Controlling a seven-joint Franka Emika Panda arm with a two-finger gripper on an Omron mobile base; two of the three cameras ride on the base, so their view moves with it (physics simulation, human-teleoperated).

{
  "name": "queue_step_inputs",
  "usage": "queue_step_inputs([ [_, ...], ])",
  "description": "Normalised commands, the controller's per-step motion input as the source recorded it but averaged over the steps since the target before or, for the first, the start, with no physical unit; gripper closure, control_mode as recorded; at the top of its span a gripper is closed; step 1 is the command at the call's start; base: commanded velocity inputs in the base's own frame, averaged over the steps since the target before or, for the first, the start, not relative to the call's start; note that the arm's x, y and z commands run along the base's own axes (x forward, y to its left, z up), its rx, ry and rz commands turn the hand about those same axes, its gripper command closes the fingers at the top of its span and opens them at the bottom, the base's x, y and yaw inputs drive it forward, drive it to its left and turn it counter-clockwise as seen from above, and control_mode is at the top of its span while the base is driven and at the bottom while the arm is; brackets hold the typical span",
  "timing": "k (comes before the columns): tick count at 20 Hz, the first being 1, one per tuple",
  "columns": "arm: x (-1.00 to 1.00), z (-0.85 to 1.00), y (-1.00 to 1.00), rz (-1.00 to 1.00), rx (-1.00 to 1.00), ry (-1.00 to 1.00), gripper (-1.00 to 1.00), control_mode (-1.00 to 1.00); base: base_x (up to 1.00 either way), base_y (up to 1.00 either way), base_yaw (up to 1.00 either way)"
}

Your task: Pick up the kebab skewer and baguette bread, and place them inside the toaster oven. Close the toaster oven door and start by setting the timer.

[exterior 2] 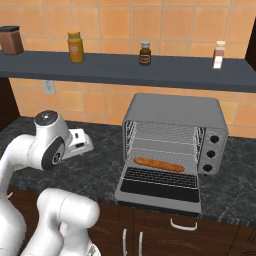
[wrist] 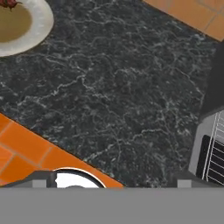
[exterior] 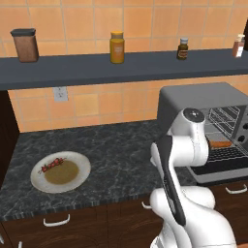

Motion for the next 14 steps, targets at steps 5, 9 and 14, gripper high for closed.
queue_step_inputs([
  [5, 0.04, 0.0, 1.0, 0.29, -0.08, 0.01, -1.0, -1.0, 0.0, 0.0, 0.0],
  [9, 0.52, -0.01, 1.0, 0.28, -0.05, 0.0, -1.0, -1.0, 0.0, 0.0, 0.0],
  [14, 0.53, -0.02, 1.0, 0.25, -0.08, 0.0, -1.0, -1.0, 0.0, 0.0, 0.0],
])
